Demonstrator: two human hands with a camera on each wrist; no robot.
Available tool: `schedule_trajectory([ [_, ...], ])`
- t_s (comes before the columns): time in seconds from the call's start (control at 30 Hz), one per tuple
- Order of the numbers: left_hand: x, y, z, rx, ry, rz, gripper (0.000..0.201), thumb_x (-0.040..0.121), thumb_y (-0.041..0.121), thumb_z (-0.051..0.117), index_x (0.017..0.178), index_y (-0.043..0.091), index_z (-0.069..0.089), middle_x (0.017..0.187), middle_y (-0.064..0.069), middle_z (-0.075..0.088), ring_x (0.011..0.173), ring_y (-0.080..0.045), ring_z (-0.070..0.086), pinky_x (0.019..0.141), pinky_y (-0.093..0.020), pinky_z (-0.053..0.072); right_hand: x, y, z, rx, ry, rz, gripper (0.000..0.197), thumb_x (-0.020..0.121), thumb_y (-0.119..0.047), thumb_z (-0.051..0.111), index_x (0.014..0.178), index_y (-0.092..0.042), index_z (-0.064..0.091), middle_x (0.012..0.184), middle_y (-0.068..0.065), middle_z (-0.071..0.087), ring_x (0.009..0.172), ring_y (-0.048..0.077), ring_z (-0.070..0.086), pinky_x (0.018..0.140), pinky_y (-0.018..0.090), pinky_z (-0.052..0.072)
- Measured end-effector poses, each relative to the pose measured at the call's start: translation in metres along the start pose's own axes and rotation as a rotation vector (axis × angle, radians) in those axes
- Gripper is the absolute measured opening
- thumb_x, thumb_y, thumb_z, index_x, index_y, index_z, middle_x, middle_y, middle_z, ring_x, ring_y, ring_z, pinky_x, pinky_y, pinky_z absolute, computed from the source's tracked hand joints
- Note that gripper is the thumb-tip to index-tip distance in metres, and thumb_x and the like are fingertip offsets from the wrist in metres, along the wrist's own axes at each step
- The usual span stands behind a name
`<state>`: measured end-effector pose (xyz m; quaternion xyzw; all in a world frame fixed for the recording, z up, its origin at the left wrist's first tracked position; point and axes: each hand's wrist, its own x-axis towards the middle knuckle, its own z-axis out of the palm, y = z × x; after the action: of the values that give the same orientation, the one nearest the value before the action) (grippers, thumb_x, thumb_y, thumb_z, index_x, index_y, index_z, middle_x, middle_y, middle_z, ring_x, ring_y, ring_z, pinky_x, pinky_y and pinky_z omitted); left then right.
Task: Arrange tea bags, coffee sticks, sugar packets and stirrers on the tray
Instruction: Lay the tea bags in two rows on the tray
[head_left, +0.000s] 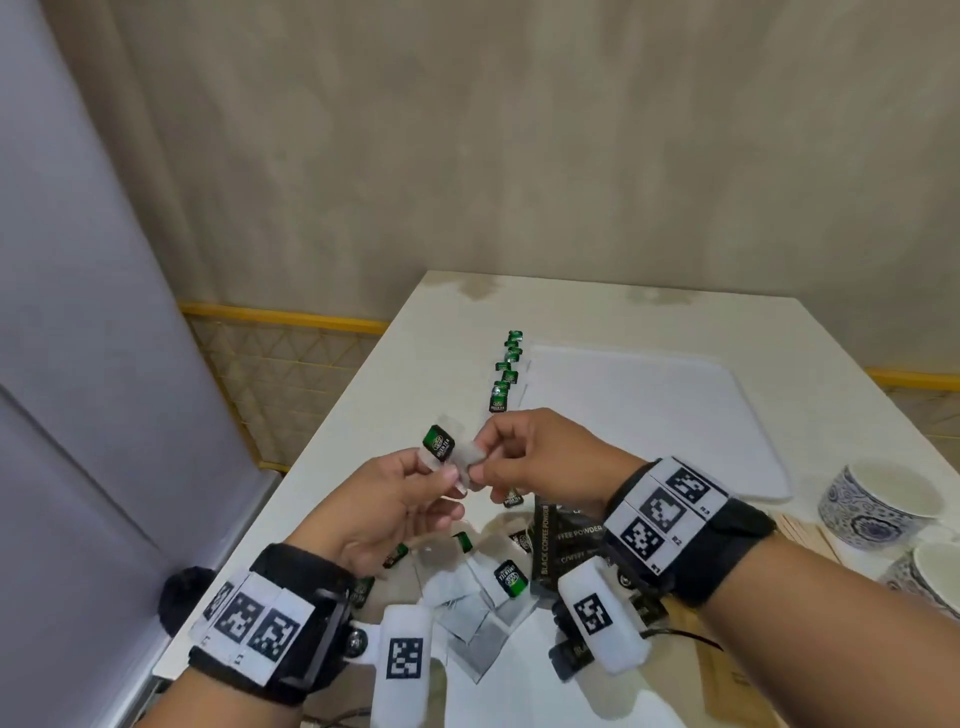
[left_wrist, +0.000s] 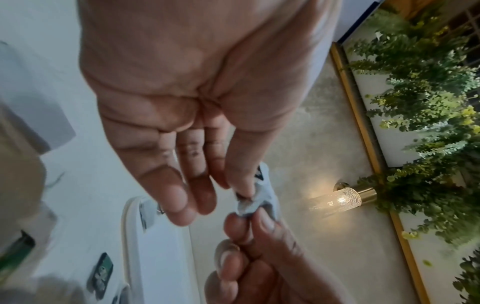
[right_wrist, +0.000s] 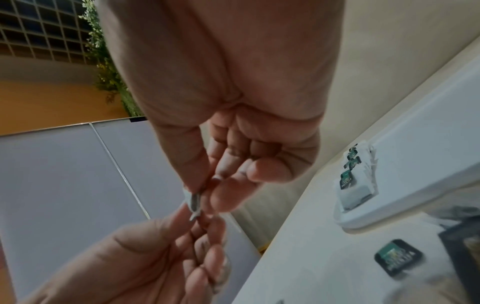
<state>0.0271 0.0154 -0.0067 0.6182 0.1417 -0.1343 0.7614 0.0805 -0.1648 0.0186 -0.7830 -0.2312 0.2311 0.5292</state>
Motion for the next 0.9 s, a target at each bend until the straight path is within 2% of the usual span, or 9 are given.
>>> schedule_trajectory([
  [0.1,-0.001,-0.005,-0.003,0.024,0.054,0.038,0.022,0.082,0.001,0.065,0.072,0.009,0.047,0.071,-0.012,0.065,0.066,-0.022,0.066,0.059,-0.026,0.052,-0.002,0.011,0.001,-0.279,-0.058,0.052,0.010,0.084,-0.017,0.073,0.088,-0.017,0.064,0.081,-0.002,0.067,0.074,0.014,0.065,0.071,0.024,0.048],
  [0.2,-0.003,-0.008,-0.006,0.083,0.116,0.056,0.029,0.082,-0.010,0.061,0.069,0.009,0.043,0.076,-0.019,0.065,0.070,-0.028,0.070,0.059,-0.029,0.056,-0.004,0.021,0.010,-0.864,-0.261,0.085,0.038,0.081,-0.028,0.074,0.117,-0.023,0.061,0.112,-0.004,0.061,0.103,0.015,0.057,0.086,0.027,0.046],
  [0.3,-0.006,-0.013,-0.009,0.134,0.161,0.073,0.034,0.080,-0.015,0.059,0.066,0.009,0.040,0.071,-0.016,0.059,0.075,-0.032,0.072,0.060,-0.028,0.060,-0.001,0.032,0.024,-1.078,-0.363,0.082,0.060,0.074,-0.028,0.079,0.128,-0.029,0.051,0.121,-0.002,0.052,0.111,0.019,0.048,0.093,0.037,0.046],
  [0.4,-0.008,-0.016,-0.012,0.173,0.204,0.100,0.024,0.080,-0.017,0.057,0.078,0.004,0.046,0.068,-0.011,0.054,0.073,-0.033,0.070,0.069,-0.036,0.061,0.005,0.037,0.025,-1.047,-0.347,0.078,0.059,0.069,-0.025,0.081,0.122,-0.029,0.054,0.108,-0.004,0.050,0.102,0.017,0.048,0.089,0.038,0.048],
  [0.5,-0.010,-0.019,-0.016,0.189,0.203,0.102,0.025,0.081,-0.017,0.054,0.101,-0.001,0.056,0.080,-0.014,0.061,0.072,-0.030,0.071,0.080,-0.044,0.059,0.006,0.036,0.021,-0.983,-0.314,0.065,0.043,0.071,-0.025,0.081,0.108,-0.024,0.058,0.096,-0.006,0.051,0.088,0.014,0.048,0.078,0.032,0.047],
  [0.63,-0.015,-0.019,-0.020,0.242,0.185,0.094,0.021,0.084,-0.014,0.049,0.098,-0.008,0.062,0.090,-0.021,0.073,0.088,-0.040,0.070,0.085,-0.044,0.057,0.003,0.030,0.012,-0.884,-0.296,0.034,0.018,0.084,-0.030,0.071,0.089,-0.020,0.057,0.080,-0.008,0.052,0.071,0.009,0.047,0.059,0.022,0.035],
  [0.7,-0.016,-0.019,-0.020,0.244,0.180,0.092,0.023,0.084,-0.014,0.048,0.097,-0.005,0.064,0.088,-0.017,0.074,0.083,-0.038,0.072,0.078,-0.040,0.059,0.003,0.025,0.005,-0.803,-0.269,0.022,0.017,0.085,-0.031,0.070,0.089,-0.022,0.056,0.076,-0.011,0.051,0.067,0.004,0.045,0.060,0.022,0.036],
  [0.8,-0.018,-0.016,-0.019,0.259,0.172,0.111,0.025,0.084,-0.016,0.048,0.098,-0.003,0.065,0.082,-0.013,0.073,0.066,-0.024,0.071,0.053,-0.023,0.053,0.002,0.016,-0.005,-0.559,-0.198,-0.001,0.011,0.086,-0.027,0.069,0.088,-0.030,0.059,0.085,-0.001,0.063,0.073,0.008,0.053,0.074,0.031,0.046],
  [0.9,-0.017,-0.014,-0.017,0.306,0.146,0.128,0.023,0.086,-0.014,0.048,0.098,-0.003,0.064,0.078,-0.013,0.072,0.058,-0.018,0.067,0.048,-0.019,0.048,-0.002,0.003,-0.009,-0.331,-0.156,-0.048,0.011,0.092,-0.018,0.063,0.090,-0.029,0.066,0.089,0.002,0.065,0.070,0.009,0.057,0.074,0.030,0.050],
])
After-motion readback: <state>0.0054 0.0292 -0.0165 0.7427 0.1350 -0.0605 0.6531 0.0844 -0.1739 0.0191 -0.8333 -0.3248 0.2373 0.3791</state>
